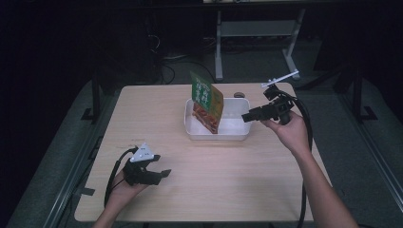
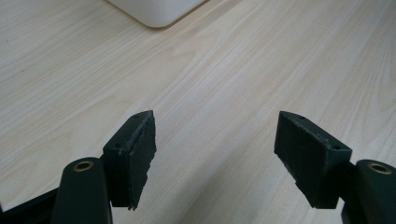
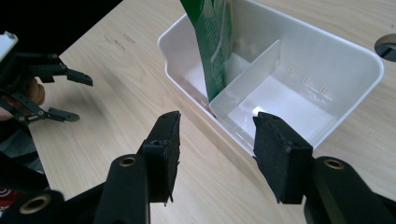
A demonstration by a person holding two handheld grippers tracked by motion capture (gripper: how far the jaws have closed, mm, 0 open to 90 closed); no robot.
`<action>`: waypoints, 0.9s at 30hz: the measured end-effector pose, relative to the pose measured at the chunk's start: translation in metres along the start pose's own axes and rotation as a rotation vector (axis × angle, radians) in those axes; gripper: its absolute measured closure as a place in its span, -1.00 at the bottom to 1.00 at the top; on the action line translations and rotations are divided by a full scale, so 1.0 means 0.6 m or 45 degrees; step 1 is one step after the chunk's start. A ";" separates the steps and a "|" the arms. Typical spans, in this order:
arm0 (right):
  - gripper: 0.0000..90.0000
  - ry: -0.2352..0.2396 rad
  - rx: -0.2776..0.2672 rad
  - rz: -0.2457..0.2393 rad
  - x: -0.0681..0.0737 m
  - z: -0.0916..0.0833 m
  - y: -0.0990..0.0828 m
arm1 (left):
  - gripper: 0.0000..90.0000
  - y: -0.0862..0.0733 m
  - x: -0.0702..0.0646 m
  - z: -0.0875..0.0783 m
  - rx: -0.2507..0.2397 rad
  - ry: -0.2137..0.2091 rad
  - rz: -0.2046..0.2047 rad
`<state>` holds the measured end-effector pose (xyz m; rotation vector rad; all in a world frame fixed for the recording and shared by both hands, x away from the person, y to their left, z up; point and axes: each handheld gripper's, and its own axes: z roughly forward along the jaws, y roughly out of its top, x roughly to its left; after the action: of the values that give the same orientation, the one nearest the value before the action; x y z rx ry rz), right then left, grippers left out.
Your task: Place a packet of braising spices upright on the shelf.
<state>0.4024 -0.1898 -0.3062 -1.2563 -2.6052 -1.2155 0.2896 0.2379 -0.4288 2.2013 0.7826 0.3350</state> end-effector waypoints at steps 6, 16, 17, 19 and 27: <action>0.11 0.008 0.004 0.001 0.000 0.000 -0.013 | -0.35 -0.001 0.000 0.000 -0.001 0.001 -0.010; 0.09 0.018 0.010 -0.002 0.005 0.003 -0.040 | -0.36 -0.001 0.002 0.000 0.003 0.000 -0.007; 0.09 0.023 0.011 -0.002 0.005 0.003 -0.043 | -0.36 -0.001 0.002 0.000 0.003 0.000 -0.008; 0.08 0.025 0.012 -0.003 0.006 0.004 -0.048 | -0.36 -0.001 0.002 0.001 0.003 0.000 -0.008; 0.06 0.027 0.030 -0.005 0.010 0.011 -0.076 | -0.37 -0.001 0.002 0.000 0.002 0.001 -0.008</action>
<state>0.3699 -0.1989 -0.3384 -1.2274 -2.6005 -1.1888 0.2904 0.2391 -0.4294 2.1996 0.7901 0.3324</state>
